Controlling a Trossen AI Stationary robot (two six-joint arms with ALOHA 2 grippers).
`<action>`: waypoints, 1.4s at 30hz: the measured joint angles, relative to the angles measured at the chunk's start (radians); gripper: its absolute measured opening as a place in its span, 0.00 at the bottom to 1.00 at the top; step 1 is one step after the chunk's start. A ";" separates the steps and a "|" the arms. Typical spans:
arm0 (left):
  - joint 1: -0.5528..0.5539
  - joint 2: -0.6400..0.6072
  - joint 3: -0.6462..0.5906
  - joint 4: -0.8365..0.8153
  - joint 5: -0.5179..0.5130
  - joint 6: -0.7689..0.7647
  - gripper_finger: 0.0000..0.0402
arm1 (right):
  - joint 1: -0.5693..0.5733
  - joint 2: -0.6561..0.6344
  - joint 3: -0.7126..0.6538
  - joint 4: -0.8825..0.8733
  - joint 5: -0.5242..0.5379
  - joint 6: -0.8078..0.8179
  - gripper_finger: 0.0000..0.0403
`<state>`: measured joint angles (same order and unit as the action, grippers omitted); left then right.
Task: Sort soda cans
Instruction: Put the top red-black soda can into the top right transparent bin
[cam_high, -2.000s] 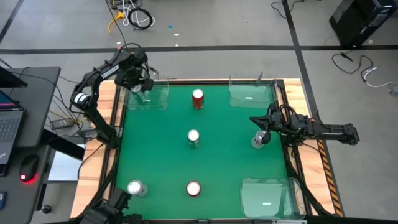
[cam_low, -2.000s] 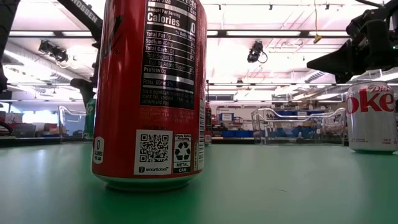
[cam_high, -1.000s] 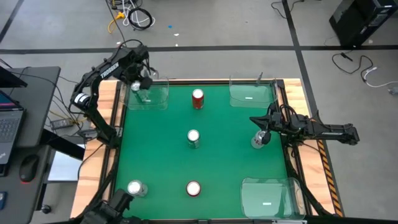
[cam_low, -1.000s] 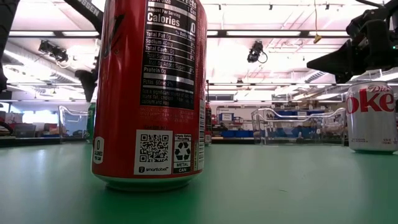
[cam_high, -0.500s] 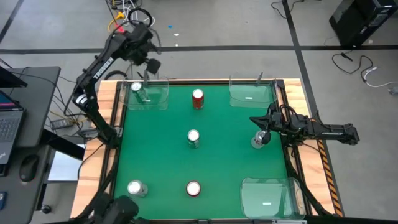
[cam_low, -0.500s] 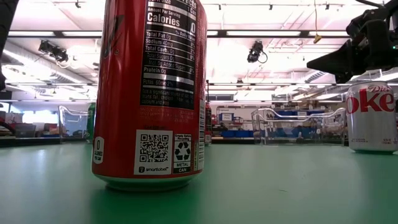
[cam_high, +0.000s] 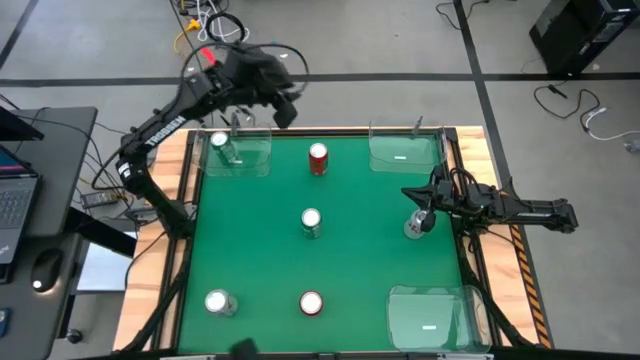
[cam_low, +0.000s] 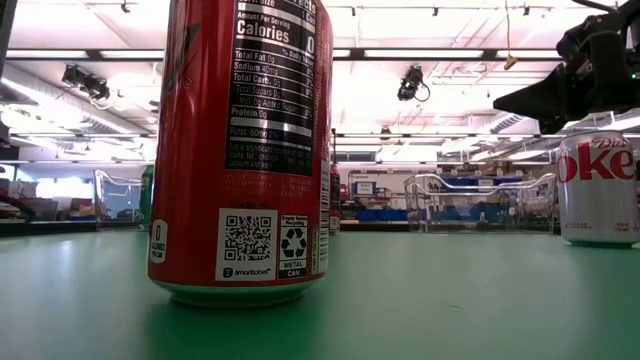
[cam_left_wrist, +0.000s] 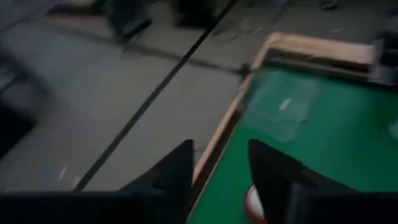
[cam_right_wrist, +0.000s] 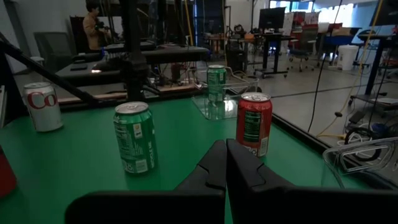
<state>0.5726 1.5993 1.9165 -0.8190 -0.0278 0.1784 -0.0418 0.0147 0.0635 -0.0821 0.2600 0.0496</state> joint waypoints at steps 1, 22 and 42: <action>-0.007 0.000 -0.031 0.044 0.028 0.011 0.33 | 0.000 0.000 0.000 0.012 0.000 0.000 0.00; -0.030 0.001 -0.342 0.217 0.203 0.106 0.01 | -0.040 0.192 0.051 0.410 0.000 0.029 0.00; 0.004 0.008 -0.439 0.280 0.116 0.122 0.00 | -0.177 1.007 0.607 0.247 -0.200 -0.043 0.11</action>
<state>0.5764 1.6073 1.4771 -0.5390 0.0886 0.3003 -0.2192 1.0215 0.6709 0.1646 0.0605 0.0067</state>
